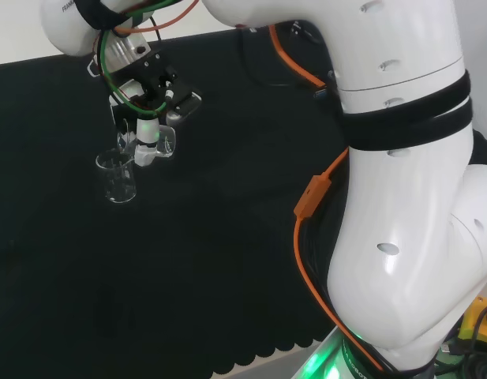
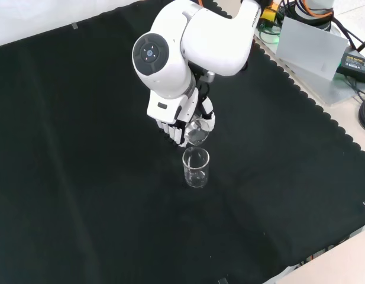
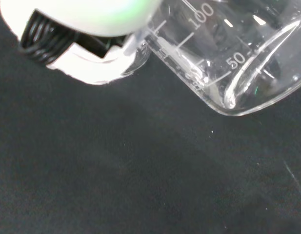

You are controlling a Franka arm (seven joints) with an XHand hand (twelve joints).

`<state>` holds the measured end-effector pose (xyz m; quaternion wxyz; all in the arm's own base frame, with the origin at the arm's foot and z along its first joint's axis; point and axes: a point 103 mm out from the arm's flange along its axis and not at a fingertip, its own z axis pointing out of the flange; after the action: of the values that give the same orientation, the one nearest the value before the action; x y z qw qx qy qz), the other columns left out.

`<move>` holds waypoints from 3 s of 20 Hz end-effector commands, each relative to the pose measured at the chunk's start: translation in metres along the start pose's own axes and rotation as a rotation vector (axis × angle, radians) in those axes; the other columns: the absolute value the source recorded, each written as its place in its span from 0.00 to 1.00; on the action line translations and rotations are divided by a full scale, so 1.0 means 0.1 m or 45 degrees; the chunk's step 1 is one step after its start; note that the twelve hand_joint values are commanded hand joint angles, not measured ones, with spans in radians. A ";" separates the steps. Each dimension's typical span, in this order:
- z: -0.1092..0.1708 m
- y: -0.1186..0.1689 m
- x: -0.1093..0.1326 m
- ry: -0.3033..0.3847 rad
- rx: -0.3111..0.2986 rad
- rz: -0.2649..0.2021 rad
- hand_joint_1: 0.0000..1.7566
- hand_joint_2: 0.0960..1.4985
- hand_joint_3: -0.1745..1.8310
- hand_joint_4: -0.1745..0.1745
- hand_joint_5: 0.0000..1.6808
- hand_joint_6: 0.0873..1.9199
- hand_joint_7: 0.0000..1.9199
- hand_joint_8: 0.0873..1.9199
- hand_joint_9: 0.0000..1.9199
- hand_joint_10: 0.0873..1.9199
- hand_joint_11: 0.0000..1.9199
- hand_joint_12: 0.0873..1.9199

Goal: Pour the water from the handheld beaker into the one on the table.

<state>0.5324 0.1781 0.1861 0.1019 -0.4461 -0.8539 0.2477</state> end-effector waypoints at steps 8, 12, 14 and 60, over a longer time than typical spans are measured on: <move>-0.03 0.01 0.01 -0.049 0.098 0.028 0.75 0.40 0.42 0.00 0.73 0.34 0.68 0.32 0.85 0.25 0.68 0.34; -0.03 0.02 0.02 -0.071 0.127 0.031 0.75 0.40 0.42 0.00 0.73 0.34 0.68 0.32 0.85 0.24 0.69 0.34; -0.04 0.02 0.03 -0.078 0.138 0.032 0.75 0.39 0.42 0.00 0.73 0.34 0.68 0.33 0.85 0.24 0.69 0.34; -0.28 0.08 0.22 -0.206 0.266 0.072 0.75 0.39 0.43 0.00 0.73 0.35 0.67 0.34 0.86 0.23 0.69 0.34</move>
<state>0.5358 0.2100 0.2036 0.0746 -0.4327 -0.8187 0.3701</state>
